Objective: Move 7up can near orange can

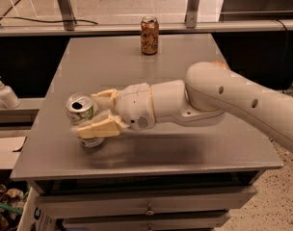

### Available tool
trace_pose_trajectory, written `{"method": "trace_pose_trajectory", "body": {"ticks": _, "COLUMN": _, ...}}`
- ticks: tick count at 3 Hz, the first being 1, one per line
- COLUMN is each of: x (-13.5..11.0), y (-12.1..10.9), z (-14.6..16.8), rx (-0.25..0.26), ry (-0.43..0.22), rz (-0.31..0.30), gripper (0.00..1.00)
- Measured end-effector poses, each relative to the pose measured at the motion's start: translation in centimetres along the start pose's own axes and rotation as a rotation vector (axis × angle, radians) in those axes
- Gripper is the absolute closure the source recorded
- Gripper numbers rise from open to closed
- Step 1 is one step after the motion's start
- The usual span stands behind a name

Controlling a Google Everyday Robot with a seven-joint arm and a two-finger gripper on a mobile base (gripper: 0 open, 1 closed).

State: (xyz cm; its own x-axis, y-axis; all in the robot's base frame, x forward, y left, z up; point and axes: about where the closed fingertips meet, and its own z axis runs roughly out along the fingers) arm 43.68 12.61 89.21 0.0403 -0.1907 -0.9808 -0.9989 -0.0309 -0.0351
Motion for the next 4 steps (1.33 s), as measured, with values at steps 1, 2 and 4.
{"method": "trace_pose_trajectory", "body": {"ticks": 1, "x": -1.5, "y": -2.5, "z": -3.3, "rx": 0.093, "ry": -0.009, "rz": -0.009, "gripper": 0.87}}
{"method": "trace_pose_trajectory", "body": {"ticks": 2, "x": -3.2, "y": -5.7, "z": -8.2, "rx": 0.206, "ry": -0.008, "rz": -0.021, "gripper": 1.0}}
{"method": "trace_pose_trajectory", "body": {"ticks": 4, "x": -2.9, "y": -8.5, "z": -9.8, "rx": 0.265, "ry": 0.008, "rz": -0.07, "gripper": 1.0}}
